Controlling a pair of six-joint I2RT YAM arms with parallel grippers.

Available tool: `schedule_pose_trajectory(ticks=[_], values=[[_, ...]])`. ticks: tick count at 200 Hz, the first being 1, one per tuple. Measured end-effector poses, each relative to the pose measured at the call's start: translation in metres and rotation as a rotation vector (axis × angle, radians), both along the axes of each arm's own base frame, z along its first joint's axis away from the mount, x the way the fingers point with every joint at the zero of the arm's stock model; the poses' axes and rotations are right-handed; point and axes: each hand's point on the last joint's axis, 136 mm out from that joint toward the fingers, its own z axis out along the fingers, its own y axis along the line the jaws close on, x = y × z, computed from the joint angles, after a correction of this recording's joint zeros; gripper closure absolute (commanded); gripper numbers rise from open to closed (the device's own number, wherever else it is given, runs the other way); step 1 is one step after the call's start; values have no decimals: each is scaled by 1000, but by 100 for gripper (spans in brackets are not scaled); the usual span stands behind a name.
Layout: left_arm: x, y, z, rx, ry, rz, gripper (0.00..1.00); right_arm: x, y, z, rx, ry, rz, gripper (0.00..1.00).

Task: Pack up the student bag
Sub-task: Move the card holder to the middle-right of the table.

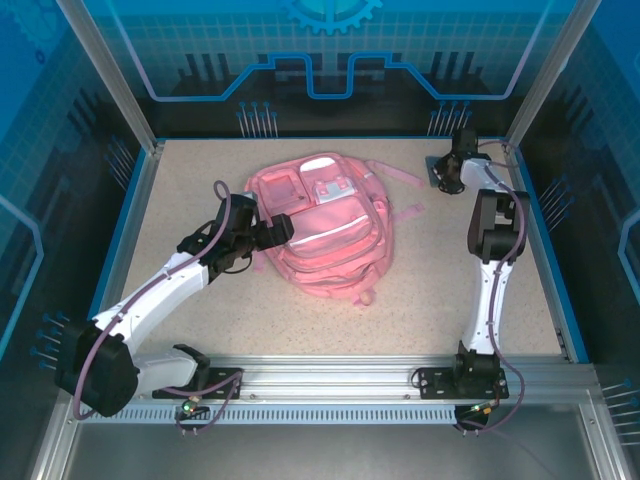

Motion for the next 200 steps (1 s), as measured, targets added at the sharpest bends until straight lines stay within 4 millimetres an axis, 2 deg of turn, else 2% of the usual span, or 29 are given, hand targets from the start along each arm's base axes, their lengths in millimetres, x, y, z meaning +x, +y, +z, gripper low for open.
schedule_pose_trajectory(ticks=[45,64,79,101,115,122,159,172,200], values=[[0,0,0,0,0,0,1,-49,-2,-1,-23,61,-4,81],[0,0,0,0,0,0,1,-68,-2,0,-39,83,9,77],[0,0,0,0,0,0,1,-75,-3,5,-60,91,27,72],[0,0,0,0,0,-1,1,-74,-4,14,-86,80,60,60],[0,0,0,1,0,-1,1,-72,-4,20,-105,77,88,45],[0,0,0,1,0,-1,1,-70,-5,23,-115,78,100,41],[0,0,0,1,0,-1,1,-39,-8,43,-181,38,196,38],[0,0,0,1,0,-1,1,-36,-7,38,-191,41,231,37],[0,0,0,0,0,-1,1,-42,-1,17,-176,88,292,36]])
